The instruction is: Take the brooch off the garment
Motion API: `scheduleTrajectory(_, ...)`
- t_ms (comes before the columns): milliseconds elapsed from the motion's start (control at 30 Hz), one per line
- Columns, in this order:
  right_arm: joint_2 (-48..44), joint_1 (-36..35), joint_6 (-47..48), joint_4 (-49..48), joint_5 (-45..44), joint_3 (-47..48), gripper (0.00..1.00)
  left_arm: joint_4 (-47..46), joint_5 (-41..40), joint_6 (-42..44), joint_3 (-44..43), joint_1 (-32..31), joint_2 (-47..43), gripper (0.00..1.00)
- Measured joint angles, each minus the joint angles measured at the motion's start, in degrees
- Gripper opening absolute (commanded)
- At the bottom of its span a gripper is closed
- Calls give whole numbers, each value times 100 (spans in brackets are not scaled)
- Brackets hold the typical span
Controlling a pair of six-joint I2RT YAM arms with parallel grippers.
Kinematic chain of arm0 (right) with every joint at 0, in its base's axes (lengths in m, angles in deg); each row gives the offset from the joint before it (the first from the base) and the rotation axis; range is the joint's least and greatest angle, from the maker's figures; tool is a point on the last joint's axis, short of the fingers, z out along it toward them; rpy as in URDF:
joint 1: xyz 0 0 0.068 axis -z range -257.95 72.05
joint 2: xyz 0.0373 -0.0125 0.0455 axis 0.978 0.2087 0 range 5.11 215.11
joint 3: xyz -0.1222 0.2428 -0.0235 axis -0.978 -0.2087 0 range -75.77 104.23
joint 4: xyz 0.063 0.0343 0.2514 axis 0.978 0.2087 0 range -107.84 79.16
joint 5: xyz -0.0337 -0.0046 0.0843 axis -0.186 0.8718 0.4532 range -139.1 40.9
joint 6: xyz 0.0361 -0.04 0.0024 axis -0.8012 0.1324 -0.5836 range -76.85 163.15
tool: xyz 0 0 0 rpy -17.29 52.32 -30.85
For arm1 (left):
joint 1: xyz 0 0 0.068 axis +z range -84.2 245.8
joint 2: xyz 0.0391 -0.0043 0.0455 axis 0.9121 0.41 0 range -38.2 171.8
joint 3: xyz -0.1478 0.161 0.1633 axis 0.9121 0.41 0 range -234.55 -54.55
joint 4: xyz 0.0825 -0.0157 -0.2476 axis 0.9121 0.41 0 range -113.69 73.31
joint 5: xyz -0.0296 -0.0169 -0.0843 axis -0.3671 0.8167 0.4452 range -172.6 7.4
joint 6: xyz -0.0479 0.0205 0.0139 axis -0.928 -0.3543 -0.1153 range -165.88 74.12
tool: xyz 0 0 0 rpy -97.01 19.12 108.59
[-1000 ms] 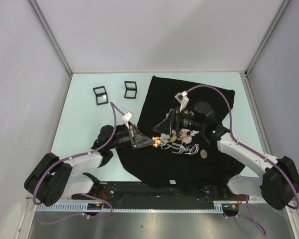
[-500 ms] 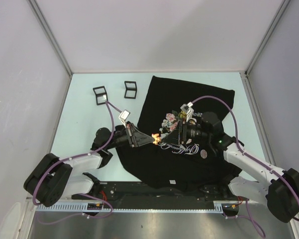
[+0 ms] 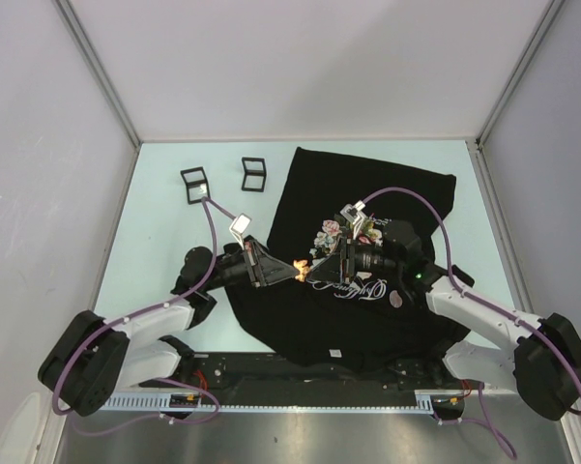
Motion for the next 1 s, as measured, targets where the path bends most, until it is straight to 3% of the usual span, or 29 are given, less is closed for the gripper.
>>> scheduleTrajectory(200, 70, -63, -42, -155, -9, -20, 38, 260, -20, 162, -42, 0, -74, 0)
scheduleTrajectory(333, 74, -98, -39, -155, -70, -20, 31, 308, -17, 210, -42, 0, -114, 0)
scheduleTrajectory(1000, 157, -144, -138, -136, -317, -22, 29, 898, -22, 684, -140, 0, -417, 0)
